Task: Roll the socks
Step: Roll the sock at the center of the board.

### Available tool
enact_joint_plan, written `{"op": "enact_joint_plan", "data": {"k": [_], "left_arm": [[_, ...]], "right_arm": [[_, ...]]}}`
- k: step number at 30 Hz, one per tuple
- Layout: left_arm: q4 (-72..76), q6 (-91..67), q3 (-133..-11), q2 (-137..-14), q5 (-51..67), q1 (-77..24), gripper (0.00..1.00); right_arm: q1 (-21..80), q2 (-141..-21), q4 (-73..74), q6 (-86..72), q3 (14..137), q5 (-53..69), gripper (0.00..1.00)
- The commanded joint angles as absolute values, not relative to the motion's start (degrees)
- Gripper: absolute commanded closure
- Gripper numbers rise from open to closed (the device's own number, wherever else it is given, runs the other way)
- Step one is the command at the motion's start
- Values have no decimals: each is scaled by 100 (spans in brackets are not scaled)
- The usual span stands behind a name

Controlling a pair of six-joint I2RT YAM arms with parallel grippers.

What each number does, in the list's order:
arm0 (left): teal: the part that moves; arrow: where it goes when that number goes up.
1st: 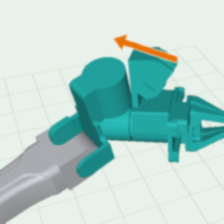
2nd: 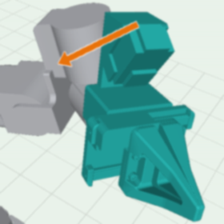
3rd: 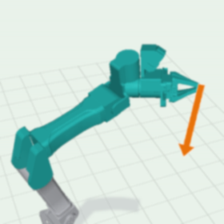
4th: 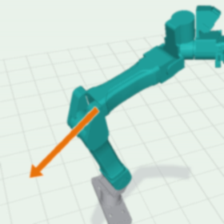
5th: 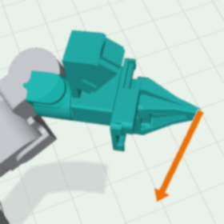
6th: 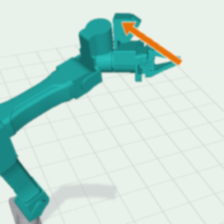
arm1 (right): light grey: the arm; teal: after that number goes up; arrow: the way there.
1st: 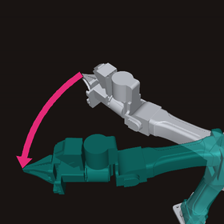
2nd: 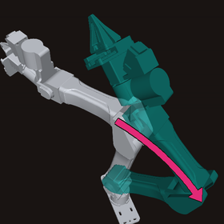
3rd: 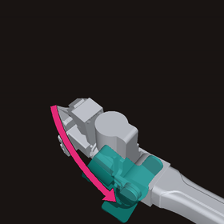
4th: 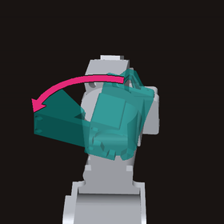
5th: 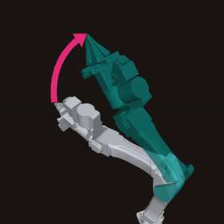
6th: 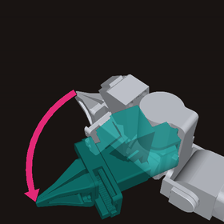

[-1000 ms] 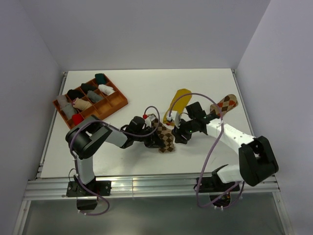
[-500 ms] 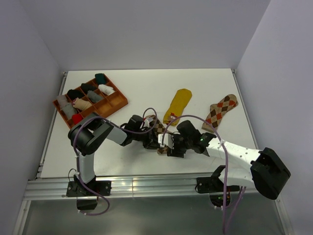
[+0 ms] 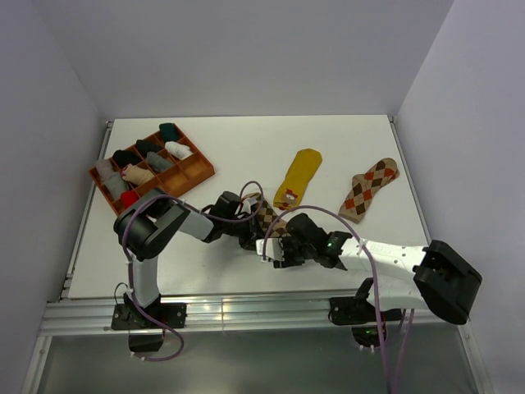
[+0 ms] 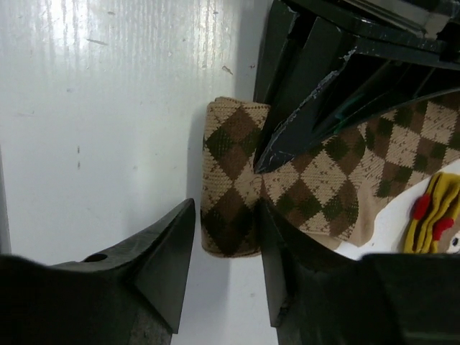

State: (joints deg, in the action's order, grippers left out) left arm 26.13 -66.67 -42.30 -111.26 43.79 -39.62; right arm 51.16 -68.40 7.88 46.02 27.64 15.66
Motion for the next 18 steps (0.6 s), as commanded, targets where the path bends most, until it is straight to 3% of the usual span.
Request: {"op": "enact_joint_plan", "data": {"k": [1,3,8,11,14,18], "left_arm": [[1872,-6354,-4122,-11320,4096,-3955,100],[1872,-6346,-4113,-11285,4139,-3946,100],[1539,-6013,-4201,-11145,4035,-3929,96],[1266,-5573,-4219,-10698,3535,-3929,72],[837,-5090,-4271,-9952,2805,-3929,59],[835,-4834,-4184,-9318,2190,-3885,53]], "right_arm": [[5203,-7101,439,4641,2803,1292,57],[5194,-7329,544,4614,2953,1301,66],[5186,-7523,1053,4579,3225,1432,69],[4959,-7960,2159,4579,4039,2151,72],[4590,-8558,3224,4632,4726,2862,73],[4220,-9061,3822,4684,5141,3357,73]]}}
